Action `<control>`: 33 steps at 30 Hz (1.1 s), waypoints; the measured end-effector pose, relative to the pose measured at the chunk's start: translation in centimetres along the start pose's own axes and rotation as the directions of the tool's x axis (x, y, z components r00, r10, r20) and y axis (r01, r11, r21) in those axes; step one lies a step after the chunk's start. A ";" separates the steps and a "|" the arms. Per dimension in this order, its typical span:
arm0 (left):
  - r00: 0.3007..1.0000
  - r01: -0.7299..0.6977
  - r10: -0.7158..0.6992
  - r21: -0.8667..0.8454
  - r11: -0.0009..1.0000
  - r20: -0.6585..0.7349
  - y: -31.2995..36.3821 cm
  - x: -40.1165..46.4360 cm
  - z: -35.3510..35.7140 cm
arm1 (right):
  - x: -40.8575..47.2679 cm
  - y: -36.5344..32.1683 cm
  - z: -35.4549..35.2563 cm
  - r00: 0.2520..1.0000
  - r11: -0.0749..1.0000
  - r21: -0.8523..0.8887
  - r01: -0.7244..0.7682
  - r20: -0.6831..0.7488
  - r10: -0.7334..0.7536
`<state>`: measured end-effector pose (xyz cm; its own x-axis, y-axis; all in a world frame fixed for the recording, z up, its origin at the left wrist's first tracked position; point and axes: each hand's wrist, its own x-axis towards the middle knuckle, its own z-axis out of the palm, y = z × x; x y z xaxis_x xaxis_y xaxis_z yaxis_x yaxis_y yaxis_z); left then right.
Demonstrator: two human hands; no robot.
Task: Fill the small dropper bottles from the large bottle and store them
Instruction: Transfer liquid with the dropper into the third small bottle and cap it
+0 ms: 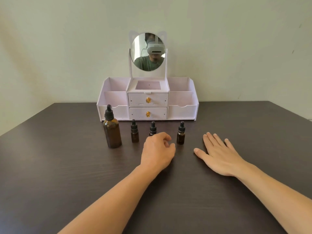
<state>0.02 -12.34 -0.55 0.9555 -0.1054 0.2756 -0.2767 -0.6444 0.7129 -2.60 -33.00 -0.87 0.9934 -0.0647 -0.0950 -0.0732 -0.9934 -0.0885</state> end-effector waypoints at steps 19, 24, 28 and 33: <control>0.998 0.049 -0.051 0.065 0.997 0.032 0.9 0.7 0.7 | 0.1 0.2 0.4 0.997 0.999 0.042 -0.001 -0.075 0.004; 0.996 0.074 -0.077 0.054 0.996 0.055 -1.3 -0.8 -2.3 | -0.9 -0.5 0.1 0.978 0.992 0.116 0.050 -0.206 -0.025; 0.992 0.123 -0.124 0.011 0.992 0.024 -3.4 -1.3 -4.8 | -2.1 -3.0 -1.6 0.955 0.975 0.170 0.142 -0.282 -0.090; 0.985 0.172 -0.172 -0.010 0.985 -0.004 -5.8 -1.5 -7.3 | -2.5 -9.7 -4.4 0.910 0.858 0.372 0.354 -0.349 -0.224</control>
<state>-0.53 -2.89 -0.41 0.9885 0.0098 0.1510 -0.1090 -0.6456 0.7558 -4.03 -23.59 4.54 0.9512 0.1304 0.2797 0.2558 -0.8400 -0.4784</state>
